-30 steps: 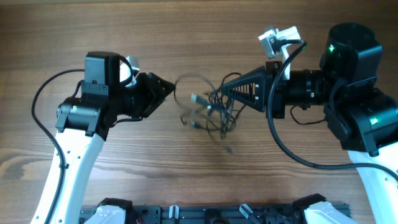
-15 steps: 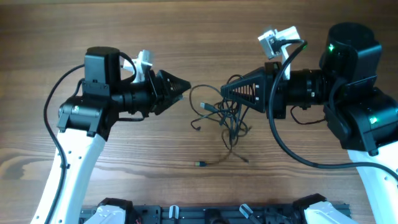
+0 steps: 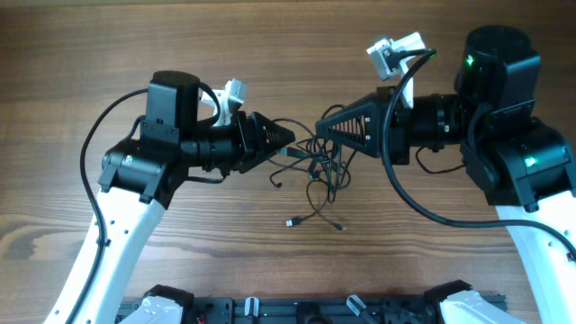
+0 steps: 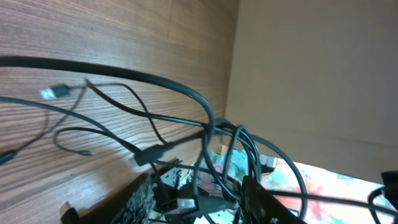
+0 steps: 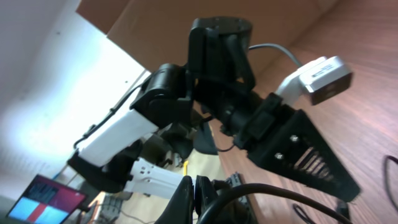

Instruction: Untangle cables

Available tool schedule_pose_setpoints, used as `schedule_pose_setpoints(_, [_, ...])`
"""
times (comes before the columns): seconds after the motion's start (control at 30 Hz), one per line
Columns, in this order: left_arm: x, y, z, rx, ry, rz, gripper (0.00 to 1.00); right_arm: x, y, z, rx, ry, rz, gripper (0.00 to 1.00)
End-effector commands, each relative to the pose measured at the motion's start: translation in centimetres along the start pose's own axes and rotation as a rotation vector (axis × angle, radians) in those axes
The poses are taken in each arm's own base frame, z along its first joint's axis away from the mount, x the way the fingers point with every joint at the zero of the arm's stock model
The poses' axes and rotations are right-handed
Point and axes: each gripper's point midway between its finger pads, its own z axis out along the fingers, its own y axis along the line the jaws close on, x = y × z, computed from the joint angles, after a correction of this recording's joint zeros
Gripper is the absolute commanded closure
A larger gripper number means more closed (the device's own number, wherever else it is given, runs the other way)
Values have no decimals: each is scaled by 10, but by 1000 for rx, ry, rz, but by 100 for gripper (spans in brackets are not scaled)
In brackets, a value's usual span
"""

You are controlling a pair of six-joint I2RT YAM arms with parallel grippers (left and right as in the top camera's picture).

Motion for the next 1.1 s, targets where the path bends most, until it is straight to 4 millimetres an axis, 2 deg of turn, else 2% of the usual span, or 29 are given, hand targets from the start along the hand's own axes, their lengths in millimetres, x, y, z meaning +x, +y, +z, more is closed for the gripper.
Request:
schedule_pose_setpoints(0.0, [-3, -8, 3, -2, -20, 36, 55, 4, 14, 0, -79, 31, -7, 96])
schedule_pose_setpoints(0.17, [-3, -7, 9, -31, -42, 57, 55, 7, 28, -1, -159, 58, -23, 96])
schedule_pose_setpoints(0.27, [-8, -3, 11, -58, -70, -6, 54, 7, 37, -3, -204, 72, -28, 96])
schedule_pose_setpoints(0.43, [-13, 1, 22, -64, -62, -59, 52, 5, 39, -3, -209, 71, -31, 96])
schedule_pose_setpoints(0.57, [-18, 12, 35, -87, -41, -93, 52, 5, 39, -3, -209, 72, -31, 96])
schedule_pose_setpoints(0.6, [-19, 14, 37, -92, -38, -99, 55, 5, 39, -3, -209, 72, -31, 96])
schedule_pose_setpoints(0.73, [-25, 27, 47, -121, -29, -125, 96, 6, 38, -3, -209, 73, -28, 96])
schedule_pose_setpoints(1.07, [-34, 36, 46, -169, -83, -123, 96, 7, 36, -2, -208, 72, -42, 96])
